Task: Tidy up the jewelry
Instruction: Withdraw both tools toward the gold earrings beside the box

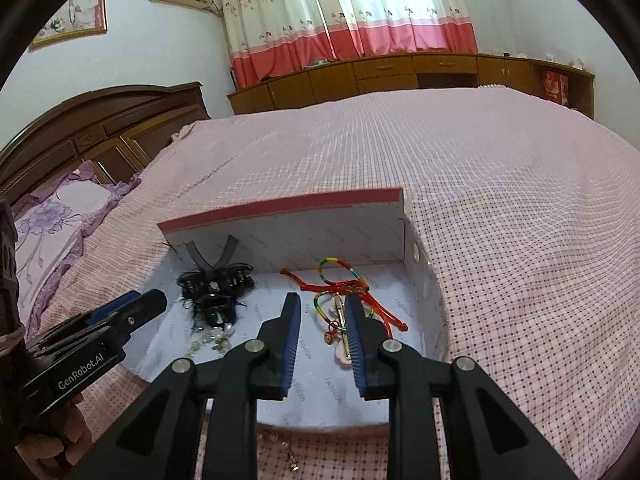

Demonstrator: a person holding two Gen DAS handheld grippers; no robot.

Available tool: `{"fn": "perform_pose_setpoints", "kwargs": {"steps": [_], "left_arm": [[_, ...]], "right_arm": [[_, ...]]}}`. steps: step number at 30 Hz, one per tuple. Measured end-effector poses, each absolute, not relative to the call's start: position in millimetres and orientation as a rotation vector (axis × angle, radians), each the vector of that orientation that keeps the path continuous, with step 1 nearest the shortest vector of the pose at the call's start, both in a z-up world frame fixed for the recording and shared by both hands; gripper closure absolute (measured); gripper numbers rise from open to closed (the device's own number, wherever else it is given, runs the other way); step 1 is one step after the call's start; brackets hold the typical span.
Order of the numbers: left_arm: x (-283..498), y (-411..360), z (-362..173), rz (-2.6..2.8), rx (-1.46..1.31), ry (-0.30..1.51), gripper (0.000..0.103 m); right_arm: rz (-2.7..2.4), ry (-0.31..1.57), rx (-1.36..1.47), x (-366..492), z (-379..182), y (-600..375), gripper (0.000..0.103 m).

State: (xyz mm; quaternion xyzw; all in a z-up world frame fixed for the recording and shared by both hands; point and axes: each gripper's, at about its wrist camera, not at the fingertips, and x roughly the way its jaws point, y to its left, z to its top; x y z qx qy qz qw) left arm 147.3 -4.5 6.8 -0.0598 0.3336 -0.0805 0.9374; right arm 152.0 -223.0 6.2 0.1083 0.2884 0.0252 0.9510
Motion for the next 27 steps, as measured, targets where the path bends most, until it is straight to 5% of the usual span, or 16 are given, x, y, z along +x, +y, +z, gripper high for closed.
{"fn": "perform_pose_setpoints", "kwargs": {"steps": [27], "left_arm": [[76,10,8,-0.184,-0.088,0.776,0.07]], "right_arm": [[0.092,0.575,0.251,61,27,-227,0.071]]}}
